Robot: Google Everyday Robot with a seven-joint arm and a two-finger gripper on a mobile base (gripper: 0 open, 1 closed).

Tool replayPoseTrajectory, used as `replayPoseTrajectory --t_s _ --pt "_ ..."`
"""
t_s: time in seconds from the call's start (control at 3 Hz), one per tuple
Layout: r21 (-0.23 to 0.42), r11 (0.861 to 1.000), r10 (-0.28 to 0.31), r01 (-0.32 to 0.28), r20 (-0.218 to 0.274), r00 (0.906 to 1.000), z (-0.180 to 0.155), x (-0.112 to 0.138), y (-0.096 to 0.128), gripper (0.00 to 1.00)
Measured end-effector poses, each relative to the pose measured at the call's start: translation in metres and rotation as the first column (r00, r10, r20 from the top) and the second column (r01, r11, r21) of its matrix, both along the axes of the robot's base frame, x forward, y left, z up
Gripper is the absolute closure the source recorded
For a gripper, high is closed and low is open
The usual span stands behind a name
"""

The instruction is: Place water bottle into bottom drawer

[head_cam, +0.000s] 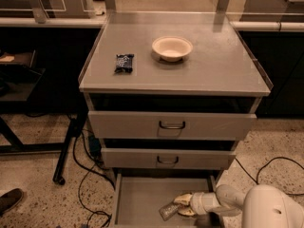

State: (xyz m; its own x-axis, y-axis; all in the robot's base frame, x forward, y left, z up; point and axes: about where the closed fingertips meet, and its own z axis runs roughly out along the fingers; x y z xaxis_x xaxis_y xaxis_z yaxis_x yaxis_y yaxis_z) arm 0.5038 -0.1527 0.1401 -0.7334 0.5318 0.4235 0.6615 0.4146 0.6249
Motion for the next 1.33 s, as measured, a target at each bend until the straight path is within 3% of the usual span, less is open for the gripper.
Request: replayPoseTrajectory --t_s 1.0,1.33 --pt "-0.022 1.0 0.013 -0.014 -0.032 0.9994 -0.019 -0.0045 0.0064 1.0" --pt "-0.022 1.0 0.013 -0.014 -0.032 0.9994 -0.019 -0.0045 0.0064 0.81"
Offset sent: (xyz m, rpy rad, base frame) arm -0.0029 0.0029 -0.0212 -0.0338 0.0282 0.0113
